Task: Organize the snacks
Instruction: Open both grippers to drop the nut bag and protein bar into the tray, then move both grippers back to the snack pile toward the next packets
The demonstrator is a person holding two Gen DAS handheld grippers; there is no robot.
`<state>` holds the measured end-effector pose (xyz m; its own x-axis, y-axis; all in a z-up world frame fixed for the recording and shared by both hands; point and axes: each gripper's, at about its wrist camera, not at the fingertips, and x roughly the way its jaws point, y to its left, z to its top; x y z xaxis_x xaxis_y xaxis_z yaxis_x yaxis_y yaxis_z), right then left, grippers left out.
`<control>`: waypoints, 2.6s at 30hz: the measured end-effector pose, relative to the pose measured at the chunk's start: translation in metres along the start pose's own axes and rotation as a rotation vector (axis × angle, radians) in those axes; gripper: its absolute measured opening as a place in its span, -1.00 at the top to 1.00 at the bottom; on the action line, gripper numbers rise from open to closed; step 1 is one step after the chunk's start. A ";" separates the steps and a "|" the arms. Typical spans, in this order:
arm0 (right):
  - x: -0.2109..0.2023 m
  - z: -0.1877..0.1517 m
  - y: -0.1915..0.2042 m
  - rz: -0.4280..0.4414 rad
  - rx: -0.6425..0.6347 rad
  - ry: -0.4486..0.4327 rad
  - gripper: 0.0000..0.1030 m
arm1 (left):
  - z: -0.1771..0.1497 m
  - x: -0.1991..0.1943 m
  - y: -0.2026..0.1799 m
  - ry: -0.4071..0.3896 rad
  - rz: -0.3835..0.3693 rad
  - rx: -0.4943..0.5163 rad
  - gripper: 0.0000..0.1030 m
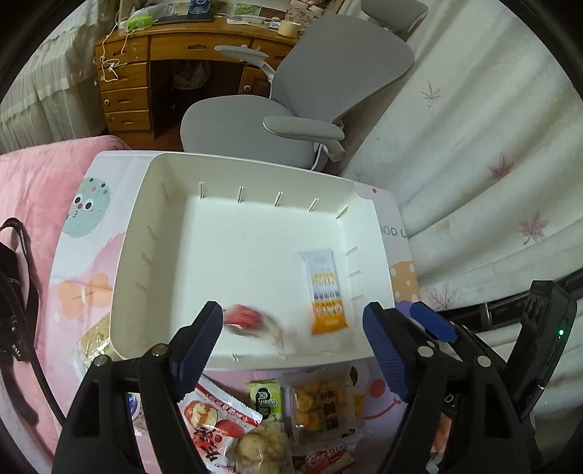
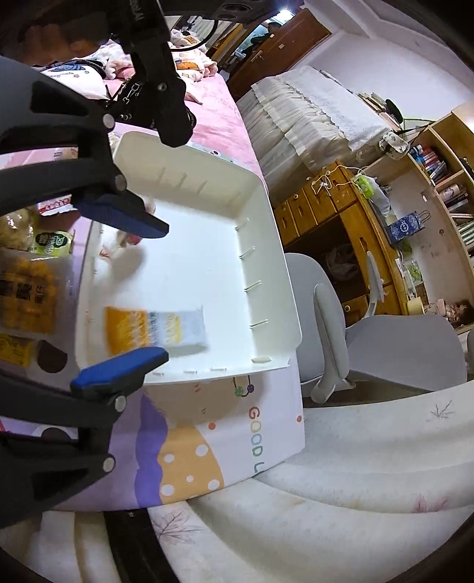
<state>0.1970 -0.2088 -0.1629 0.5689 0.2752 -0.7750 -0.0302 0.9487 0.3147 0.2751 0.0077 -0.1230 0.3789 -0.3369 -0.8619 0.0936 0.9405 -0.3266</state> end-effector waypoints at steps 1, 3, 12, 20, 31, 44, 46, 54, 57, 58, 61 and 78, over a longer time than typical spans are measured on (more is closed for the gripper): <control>-0.004 -0.004 -0.001 0.002 0.000 0.000 -0.20 | -0.003 -0.004 -0.003 -0.004 0.003 0.004 -0.52; -0.012 -0.011 -0.002 0.007 0.004 0.001 -0.21 | -0.009 -0.010 -0.008 -0.013 0.016 0.011 -0.52; -0.062 -0.054 -0.012 0.017 -0.021 -0.032 -0.20 | -0.069 -0.049 -0.029 -0.043 0.062 0.006 -0.53; -0.093 -0.091 -0.021 0.066 -0.038 -0.015 -0.20 | -0.144 -0.077 -0.031 -0.039 0.104 -0.055 -0.54; -0.092 -0.137 -0.018 0.111 -0.043 0.081 -0.20 | -0.199 -0.090 -0.007 0.031 0.160 -0.107 -0.54; -0.075 -0.190 0.000 0.017 0.035 0.158 -0.20 | -0.230 -0.059 0.028 0.203 0.129 0.005 -0.54; -0.073 -0.201 0.003 -0.009 0.049 0.159 -0.20 | -0.233 -0.049 0.034 0.233 0.121 0.036 -0.54; -0.059 -0.249 0.017 -0.104 0.063 0.120 -0.20 | -0.245 -0.007 0.049 0.320 0.123 0.140 -0.55; -0.051 -0.263 0.019 -0.127 0.076 0.103 -0.21 | -0.246 0.008 0.053 0.342 0.124 0.163 -0.58; -0.049 -0.266 0.020 -0.136 0.079 0.099 -0.23 | -0.247 0.012 0.054 0.346 0.126 0.170 -0.59; -0.037 -0.276 0.020 -0.173 0.093 0.086 -0.29 | -0.247 0.025 0.055 0.358 0.132 0.193 -0.59; -0.021 -0.274 0.005 -0.322 -0.019 0.024 -0.54 | -0.251 0.081 0.054 0.440 0.184 0.159 -0.59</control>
<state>-0.0404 -0.1672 -0.2953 0.5317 -0.0364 -0.8461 0.1331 0.9902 0.0411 0.0796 0.0204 -0.3074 -0.0189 -0.1187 -0.9927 0.2135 0.9695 -0.1200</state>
